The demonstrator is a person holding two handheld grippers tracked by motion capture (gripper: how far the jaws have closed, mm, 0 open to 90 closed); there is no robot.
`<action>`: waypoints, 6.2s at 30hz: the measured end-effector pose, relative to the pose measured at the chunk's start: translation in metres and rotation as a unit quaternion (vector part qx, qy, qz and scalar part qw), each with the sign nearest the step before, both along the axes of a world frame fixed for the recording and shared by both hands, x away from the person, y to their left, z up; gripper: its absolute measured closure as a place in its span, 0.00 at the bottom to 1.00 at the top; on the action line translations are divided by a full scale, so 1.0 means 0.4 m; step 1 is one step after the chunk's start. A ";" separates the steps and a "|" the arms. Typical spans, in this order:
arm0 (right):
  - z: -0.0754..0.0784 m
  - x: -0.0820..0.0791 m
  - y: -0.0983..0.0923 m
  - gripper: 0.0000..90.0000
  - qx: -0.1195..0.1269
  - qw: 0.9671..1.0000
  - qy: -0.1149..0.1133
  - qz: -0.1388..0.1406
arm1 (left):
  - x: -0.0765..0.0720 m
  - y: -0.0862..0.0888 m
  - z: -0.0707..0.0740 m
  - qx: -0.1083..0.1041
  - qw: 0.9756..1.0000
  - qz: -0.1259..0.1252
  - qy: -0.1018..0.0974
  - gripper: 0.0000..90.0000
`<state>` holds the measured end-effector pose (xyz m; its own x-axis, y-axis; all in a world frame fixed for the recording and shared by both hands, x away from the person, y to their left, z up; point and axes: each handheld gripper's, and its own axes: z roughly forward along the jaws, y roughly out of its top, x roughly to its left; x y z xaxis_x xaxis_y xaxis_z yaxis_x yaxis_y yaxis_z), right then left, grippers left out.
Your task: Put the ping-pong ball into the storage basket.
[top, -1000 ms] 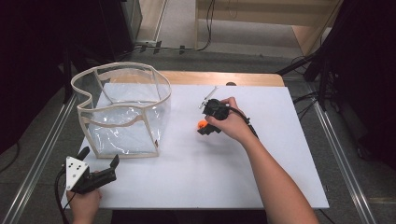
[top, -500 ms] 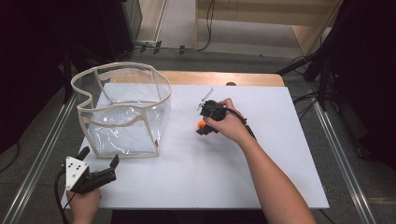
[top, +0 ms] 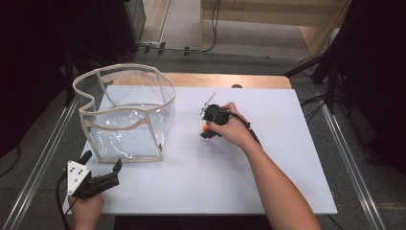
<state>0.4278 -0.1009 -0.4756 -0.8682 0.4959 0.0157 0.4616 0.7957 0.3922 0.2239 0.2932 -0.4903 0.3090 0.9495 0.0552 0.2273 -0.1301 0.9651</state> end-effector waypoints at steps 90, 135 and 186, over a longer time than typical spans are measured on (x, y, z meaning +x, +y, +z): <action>0.198 -0.017 0.050 0.54 0.067 0.996 0.007 0.055 | 0.003 0.006 0.001 -0.011 1.000 0.003 0.002 0.00; 0.353 0.003 0.080 0.54 0.068 0.996 -0.005 0.065 | 0.004 0.002 0.000 -0.004 1.000 0.000 0.004 0.00; 0.525 -0.011 0.149 0.54 0.077 0.992 -0.030 0.100 | 0.001 -0.001 0.000 0.005 1.000 -0.001 0.005 0.00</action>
